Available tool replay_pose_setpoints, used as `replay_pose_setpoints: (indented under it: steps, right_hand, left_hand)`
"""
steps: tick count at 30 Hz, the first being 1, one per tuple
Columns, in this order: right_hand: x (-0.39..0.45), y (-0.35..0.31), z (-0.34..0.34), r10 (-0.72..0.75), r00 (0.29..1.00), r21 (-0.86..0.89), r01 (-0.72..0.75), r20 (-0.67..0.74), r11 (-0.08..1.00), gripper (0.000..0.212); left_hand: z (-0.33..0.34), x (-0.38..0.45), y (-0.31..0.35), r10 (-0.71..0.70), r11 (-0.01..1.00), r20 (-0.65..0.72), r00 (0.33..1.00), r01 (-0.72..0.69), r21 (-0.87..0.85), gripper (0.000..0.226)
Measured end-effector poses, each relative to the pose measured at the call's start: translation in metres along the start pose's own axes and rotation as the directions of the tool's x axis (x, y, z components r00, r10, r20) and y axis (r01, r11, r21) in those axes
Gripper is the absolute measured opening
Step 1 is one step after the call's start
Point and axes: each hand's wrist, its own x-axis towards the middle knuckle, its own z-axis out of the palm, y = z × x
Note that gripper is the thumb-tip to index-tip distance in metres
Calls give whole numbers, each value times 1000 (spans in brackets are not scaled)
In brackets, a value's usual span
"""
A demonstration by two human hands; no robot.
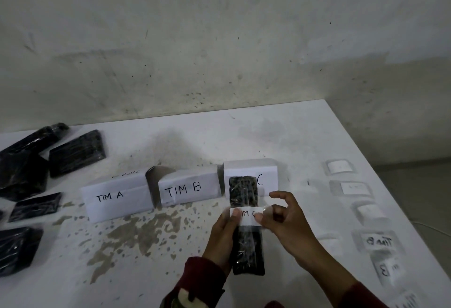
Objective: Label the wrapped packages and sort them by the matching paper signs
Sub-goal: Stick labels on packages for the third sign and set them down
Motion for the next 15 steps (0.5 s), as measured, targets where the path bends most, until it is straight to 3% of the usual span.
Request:
replay_pose_setpoints:
  steps: [6, 15]
  right_hand:
    - [-1, 0, 2, 30, 999, 84, -28, -29, 996, 46]
    - [-3, 2, 8, 26, 992, 144, -8, -122, 989, 42]
  left_hand:
    - [1, -1, 0, 11, 998, 15, 1000, -10, -61, 45]
    - [4, 0, 3, 41, 989, 25, 999, -37, -142, 43]
